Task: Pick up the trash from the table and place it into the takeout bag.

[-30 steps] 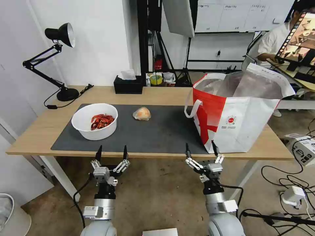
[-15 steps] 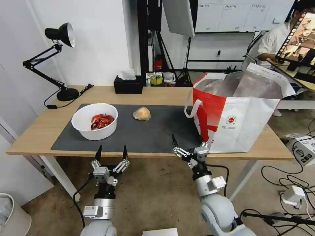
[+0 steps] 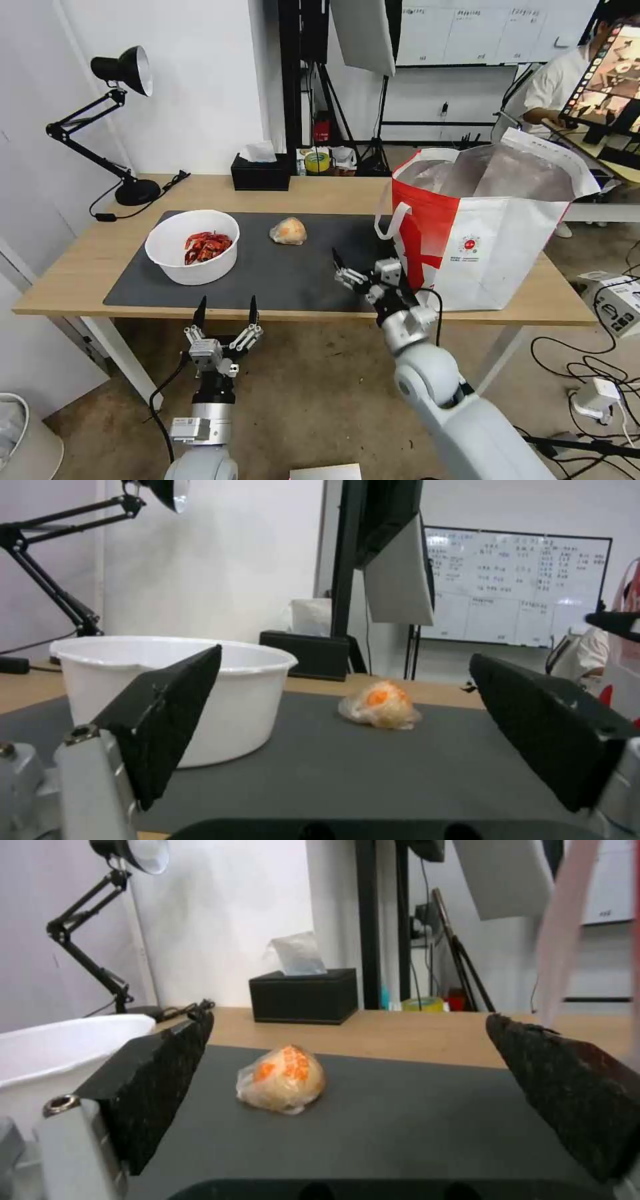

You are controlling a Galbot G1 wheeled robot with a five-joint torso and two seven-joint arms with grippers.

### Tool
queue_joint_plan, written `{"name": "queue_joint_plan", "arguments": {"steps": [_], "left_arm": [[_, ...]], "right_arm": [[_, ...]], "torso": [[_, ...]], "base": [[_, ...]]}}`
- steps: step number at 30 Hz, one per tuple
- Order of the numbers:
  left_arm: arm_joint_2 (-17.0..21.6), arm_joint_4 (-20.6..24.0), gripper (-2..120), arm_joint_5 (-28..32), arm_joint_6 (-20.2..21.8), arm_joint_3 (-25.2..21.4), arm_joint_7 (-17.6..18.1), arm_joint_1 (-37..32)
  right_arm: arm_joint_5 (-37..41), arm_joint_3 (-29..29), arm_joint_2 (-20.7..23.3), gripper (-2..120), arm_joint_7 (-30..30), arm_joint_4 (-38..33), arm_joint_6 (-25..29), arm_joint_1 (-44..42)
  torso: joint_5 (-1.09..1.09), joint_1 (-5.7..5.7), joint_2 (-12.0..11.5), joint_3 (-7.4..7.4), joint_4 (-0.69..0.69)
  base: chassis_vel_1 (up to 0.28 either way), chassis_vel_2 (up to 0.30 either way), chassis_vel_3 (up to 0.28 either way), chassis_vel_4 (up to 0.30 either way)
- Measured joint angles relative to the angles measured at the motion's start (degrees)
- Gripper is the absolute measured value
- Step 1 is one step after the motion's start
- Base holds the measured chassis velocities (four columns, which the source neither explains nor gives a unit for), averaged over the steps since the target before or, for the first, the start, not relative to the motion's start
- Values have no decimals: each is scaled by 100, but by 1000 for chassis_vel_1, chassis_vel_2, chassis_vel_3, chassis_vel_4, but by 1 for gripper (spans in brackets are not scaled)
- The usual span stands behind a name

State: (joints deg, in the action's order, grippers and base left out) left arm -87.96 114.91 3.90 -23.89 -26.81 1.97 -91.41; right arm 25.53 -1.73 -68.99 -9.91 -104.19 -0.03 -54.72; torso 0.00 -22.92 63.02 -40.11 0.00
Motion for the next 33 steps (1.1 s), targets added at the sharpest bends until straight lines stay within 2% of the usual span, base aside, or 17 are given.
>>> {"name": "queue_joint_plan", "arguments": {"steps": [23, 33], "left_arm": [[27, -26, 100, 40, -5, -65, 1, 8], [7, -37, 100, 43, -19, -63, 2, 12]], "right_arm": [[698, 719, -275, 100, -225, 1332, -406, 1413], [799, 1067, -587, 100, -241, 2019, -468, 2124]], "torso": [[0, 0, 1, 0, -1], [0, 0, 1, 0, 0]], "base": [[0, 0, 0, 0], [0, 0, 0, 0]]}}
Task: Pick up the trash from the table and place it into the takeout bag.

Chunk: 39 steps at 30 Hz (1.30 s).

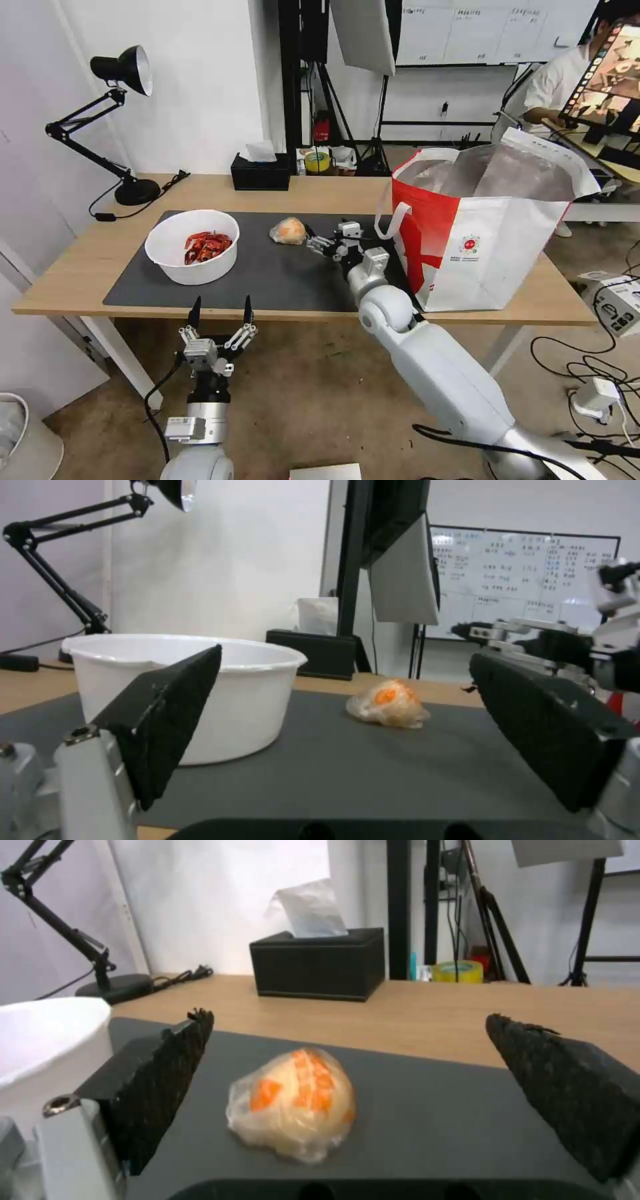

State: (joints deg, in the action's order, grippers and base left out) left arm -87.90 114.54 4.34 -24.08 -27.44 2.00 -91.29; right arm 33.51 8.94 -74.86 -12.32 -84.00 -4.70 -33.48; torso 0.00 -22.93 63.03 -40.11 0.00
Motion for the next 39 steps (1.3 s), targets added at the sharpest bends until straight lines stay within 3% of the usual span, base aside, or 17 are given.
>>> {"name": "queue_joint_plan", "arguments": {"steps": [26, 39], "left_arm": [[1, -60, 100, 99, -68, -89, 1, 36], [-15, -106, 100, 99, -98, -85, 1, 43]], "right_arm": [[312, 351, -919, 100, -206, 1698, -265, 937], [424, 365, -1173, 100, -108, 2389, -269, 1250]], "torso": [[0, 1, 0, 0, 0], [0, 1, 0, 0, 0]], "base": [[0, 0, 0, 0], [0, 0, 0, 0]]}}
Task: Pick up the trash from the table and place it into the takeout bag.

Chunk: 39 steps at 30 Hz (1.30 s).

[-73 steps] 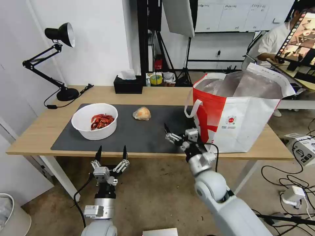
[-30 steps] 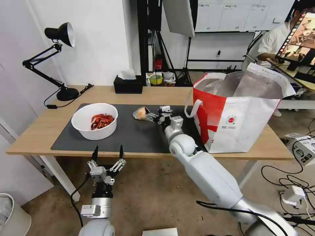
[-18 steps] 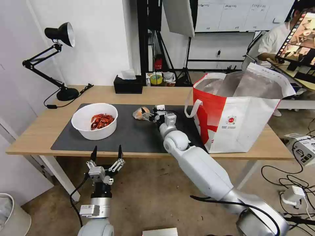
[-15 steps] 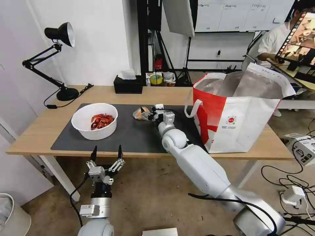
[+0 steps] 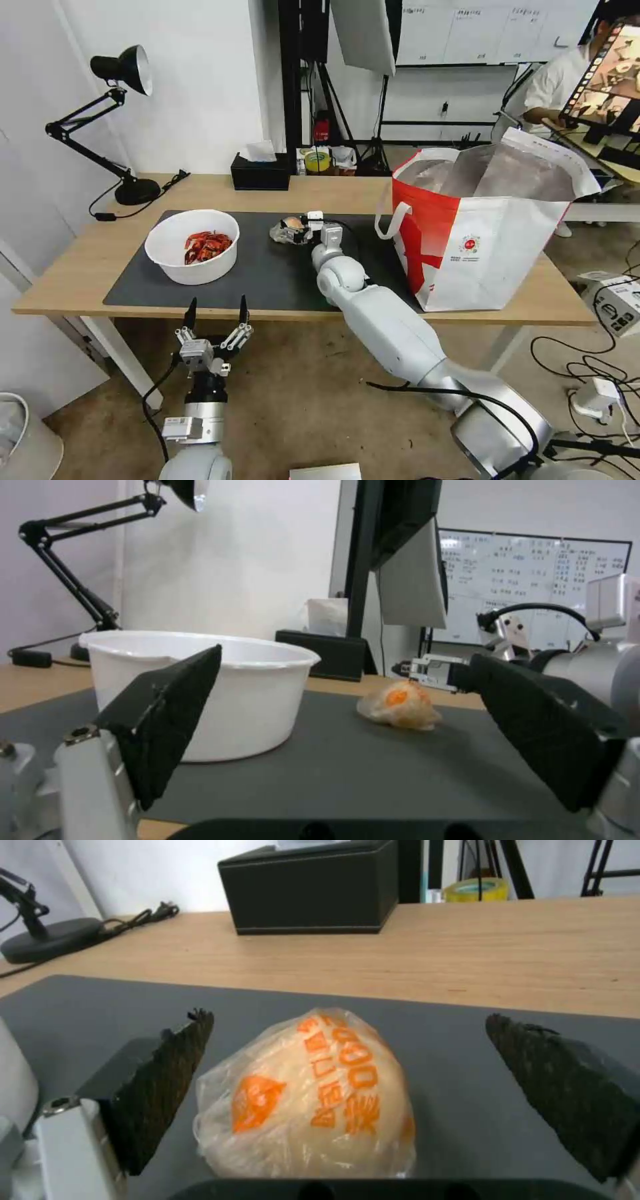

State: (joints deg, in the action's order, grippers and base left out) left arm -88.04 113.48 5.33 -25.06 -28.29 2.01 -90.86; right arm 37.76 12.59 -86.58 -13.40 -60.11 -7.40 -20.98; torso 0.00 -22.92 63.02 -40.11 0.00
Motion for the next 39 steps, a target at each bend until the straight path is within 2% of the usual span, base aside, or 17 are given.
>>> {"name": "queue_joint_plan", "arguments": {"steps": [20, 27, 29, 31, 32, 34, 36, 38, 39], "left_arm": [[20, -56, 100, 4, -12, -17, -1, 25], [19, -56, 100, 6, -12, -15, -1, 20], [20, -55, 100, 6, -12, -16, -2, 16], [21, -49, 100, 6, -12, -18, -2, 6], [21, -49, 100, 6, -12, -18, -2, 6], [16, -38, 100, 6, -12, -20, -2, -10], [11, -22, 100, 5, -34, -23, -2, -26], [7, 38, 100, -1, -54, -24, -2, -52], [7, 38, 100, -1, -54, -24, -2, -52]], "right_arm": [[-9, 18, -273, 100, 244, 798, 90, 214], [-21, 23, -295, 100, 317, 879, 169, 240], [-22, 29, -299, 96, 324, 881, 172, 240], [-25, 47, -310, 87, 334, 881, 174, 240], [-25, 47, -310, 87, 334, 881, 174, 240], [-28, 83, -315, 75, 341, 879, 174, 236], [-30, 88, -324, 72, 344, 878, 174, 221], [-33, 89, -329, 60, 344, 869, 175, 191], [-33, 89, -329, 60, 344, 869, 175, 191]], "torso": [[0, 0, 0, 0, 0], [0, 0, 0, 0, 0], [0, 0, 0, 0, 0], [0, 0, 0, 0, 0], [0, 0, 0, 0, 0], [0, 0, 0, 0, 0], [0, 0, 0, 0, 0], [0, 0, 0, 0, 0], [0, 0, 0, 0, 0]], "base": [[0, 0, 0, 0], [0, 0, 0, 0], [0, 0, 0, 0], [0, 0, 0, 0], [0, 0, 0, 0], [0, 0, 0, 0], [0, 0, 0, 0], [0, 0, 0, 0], [0, 0, 0, 0]]}}
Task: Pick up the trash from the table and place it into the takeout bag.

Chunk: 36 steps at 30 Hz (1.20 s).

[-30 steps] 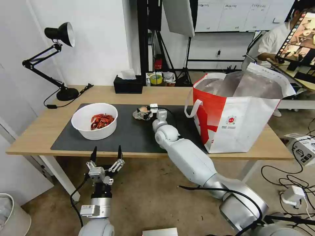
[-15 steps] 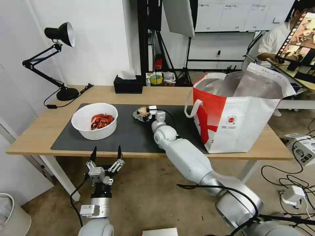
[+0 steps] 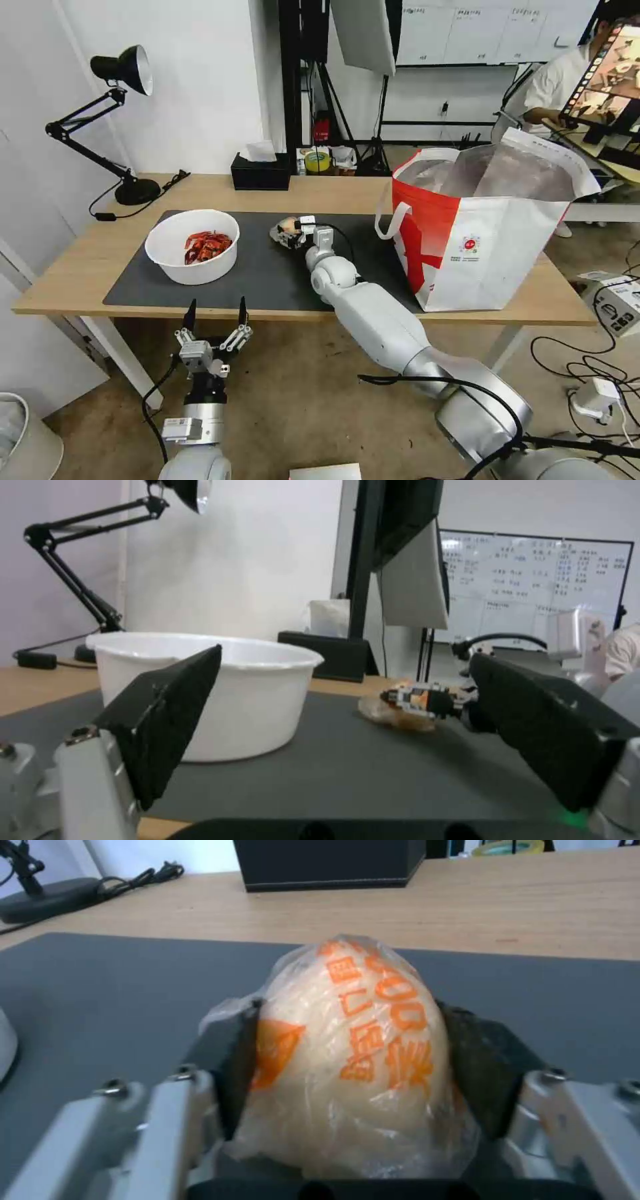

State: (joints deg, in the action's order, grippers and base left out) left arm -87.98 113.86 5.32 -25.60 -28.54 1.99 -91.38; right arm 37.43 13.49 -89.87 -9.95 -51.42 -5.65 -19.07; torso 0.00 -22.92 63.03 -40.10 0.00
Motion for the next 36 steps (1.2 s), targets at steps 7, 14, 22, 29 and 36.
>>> {"name": "queue_joint_plan", "arguments": {"steps": [7, 14, 22, 29, 36], "left_arm": [[-3, 10, 100, -7, 0, -10, -1, 25], [-8, -4, 100, -10, 6, -6, -1, 44], [-6, -24, 100, -10, 12, -6, -2, 62], [1, -32, 100, -8, 20, -5, -1, 69], [-3, -40, 100, -5, 24, -4, -1, 79]], "right_arm": [[-2, -7, -4, 34, 0, 0, 0, -4], [-3, -12, -4, 10, 1, -1, -3, -2], [-5, -11, -1, 3, 1, -11, -6, -3], [-7, -3, 44, 3, 4, -85, -11, 16], [-8, 23, 101, 3, -7, -277, -24, 13]], "torso": [[0, 0, 0, 0, 0], [0, 0, 0, 0, 0], [0, 0, 0, 0, 0], [0, 0, 0, 0, 0], [0, 0, 0, 0, 0]], "base": [[0, 0, 0, 0], [0, 0, 0, 0], [0, 0, 0, 0], [0, 0, 0, 0], [0, 0, 0, 0]]}}
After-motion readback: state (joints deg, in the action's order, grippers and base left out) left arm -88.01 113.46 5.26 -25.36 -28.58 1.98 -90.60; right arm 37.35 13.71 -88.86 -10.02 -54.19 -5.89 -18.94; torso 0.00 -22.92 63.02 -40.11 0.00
